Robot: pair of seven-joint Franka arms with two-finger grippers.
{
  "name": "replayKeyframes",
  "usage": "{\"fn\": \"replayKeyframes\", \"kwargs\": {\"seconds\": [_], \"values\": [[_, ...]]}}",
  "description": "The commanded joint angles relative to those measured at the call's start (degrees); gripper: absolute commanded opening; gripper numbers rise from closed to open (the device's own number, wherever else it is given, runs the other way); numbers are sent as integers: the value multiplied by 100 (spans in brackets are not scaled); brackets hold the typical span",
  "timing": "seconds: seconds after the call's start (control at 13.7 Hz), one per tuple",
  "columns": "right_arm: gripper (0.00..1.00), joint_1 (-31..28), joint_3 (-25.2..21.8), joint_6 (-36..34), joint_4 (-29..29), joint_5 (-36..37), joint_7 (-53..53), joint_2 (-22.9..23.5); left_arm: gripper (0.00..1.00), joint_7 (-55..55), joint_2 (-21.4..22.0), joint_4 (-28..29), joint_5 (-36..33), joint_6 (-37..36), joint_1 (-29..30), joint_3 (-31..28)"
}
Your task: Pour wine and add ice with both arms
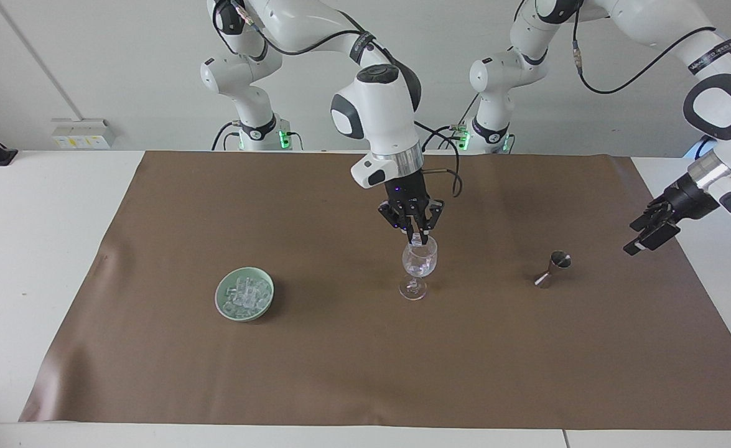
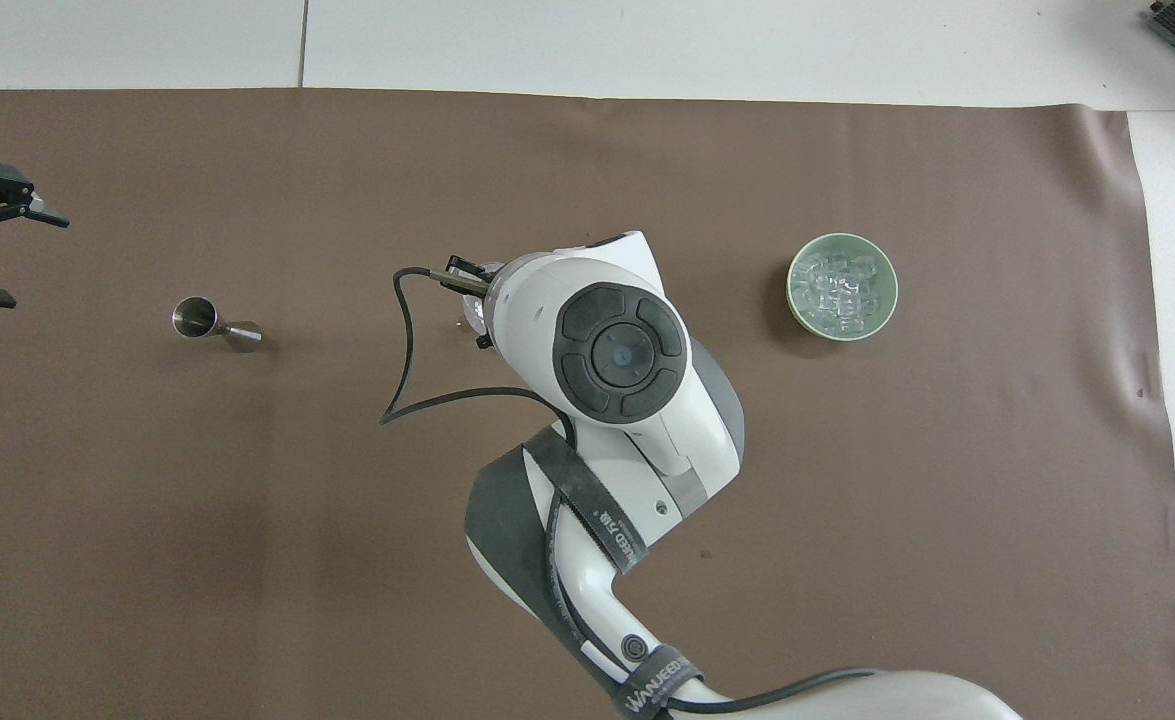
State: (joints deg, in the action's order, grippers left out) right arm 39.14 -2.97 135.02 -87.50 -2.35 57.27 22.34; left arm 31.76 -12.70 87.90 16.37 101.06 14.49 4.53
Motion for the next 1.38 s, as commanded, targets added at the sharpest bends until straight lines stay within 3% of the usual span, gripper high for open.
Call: {"fn": "replayKeyframes", "kwargs": {"seconds": [0.0,0.22,0.44,0.73,0.87,1.31], "values": [[1,-2,16,42,67,-20,12,42,100,-511,75,-175,-178,-94,-69,-67],[3,6,16,42,67,-11,12,42,100,-1091,224,-176,-520,-130,-358,-67],[16,15,16,42,67,-11,30,51,100,-1602,391,-176,-731,-226,-508,-32],[27,15,16,51,67,7,30,51,100,-2489,575,-176,-1074,-384,-701,-32],[30,15,16,51,67,50,21,51,100,-2788,716,-167,-1258,-551,-1077,-136],[32,6,16,51,75,59,12,60,100,-3589,1032,-19,-1663,-1026,-1387,-173]]}}
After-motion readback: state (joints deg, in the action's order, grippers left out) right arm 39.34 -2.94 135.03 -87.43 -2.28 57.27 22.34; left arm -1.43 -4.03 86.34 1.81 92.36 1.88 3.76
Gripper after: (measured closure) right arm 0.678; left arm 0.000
